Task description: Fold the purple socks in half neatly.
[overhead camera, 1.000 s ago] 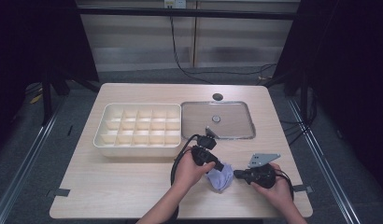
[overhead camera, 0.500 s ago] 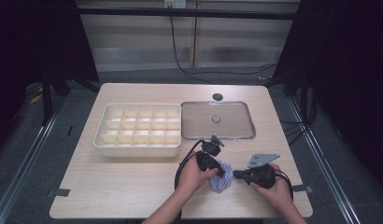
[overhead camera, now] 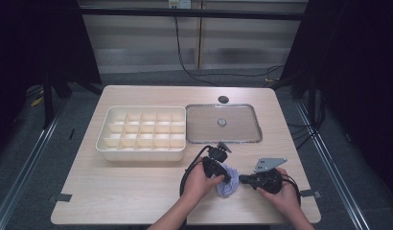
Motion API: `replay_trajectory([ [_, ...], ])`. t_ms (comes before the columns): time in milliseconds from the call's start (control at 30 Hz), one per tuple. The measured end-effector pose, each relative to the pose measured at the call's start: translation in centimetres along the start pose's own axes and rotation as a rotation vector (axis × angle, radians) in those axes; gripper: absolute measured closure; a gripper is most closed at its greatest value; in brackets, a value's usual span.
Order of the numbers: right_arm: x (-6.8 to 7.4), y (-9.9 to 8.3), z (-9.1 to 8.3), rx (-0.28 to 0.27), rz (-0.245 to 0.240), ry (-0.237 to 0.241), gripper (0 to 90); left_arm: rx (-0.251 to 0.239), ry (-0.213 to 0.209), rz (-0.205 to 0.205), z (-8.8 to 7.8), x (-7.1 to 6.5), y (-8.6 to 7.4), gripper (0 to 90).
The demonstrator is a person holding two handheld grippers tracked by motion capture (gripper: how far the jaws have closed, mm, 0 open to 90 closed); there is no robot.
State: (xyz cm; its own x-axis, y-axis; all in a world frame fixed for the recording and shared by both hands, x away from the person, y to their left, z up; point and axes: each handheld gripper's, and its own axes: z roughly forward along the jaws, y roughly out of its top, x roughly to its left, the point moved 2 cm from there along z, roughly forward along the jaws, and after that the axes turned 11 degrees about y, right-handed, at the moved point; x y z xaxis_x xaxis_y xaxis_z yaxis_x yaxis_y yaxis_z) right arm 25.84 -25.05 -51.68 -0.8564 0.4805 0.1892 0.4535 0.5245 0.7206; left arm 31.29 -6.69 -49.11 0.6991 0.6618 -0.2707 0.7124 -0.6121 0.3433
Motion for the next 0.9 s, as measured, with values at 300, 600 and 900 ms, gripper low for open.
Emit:
replay_trajectory([
  [300, 0.0, 0.0, 0.0, -0.001, 0.004, 0.001, 89.2, -0.035, -0.039, -0.015, -1.7, 0.2, -0.1, 75.7],
  [600, 0.0, 0.0, 0.0, -0.004, 0.004, 0.002, 89.3, -0.057, -0.025, -0.044, -3.1, 1.5, -0.3, 72.1],
  [900, 0.0, 0.0, 0.0, -0.002, 0.0, 0.001, 89.5, -0.052, -0.021, -0.081, -3.6, 2.9, -1.0, 65.1],
])
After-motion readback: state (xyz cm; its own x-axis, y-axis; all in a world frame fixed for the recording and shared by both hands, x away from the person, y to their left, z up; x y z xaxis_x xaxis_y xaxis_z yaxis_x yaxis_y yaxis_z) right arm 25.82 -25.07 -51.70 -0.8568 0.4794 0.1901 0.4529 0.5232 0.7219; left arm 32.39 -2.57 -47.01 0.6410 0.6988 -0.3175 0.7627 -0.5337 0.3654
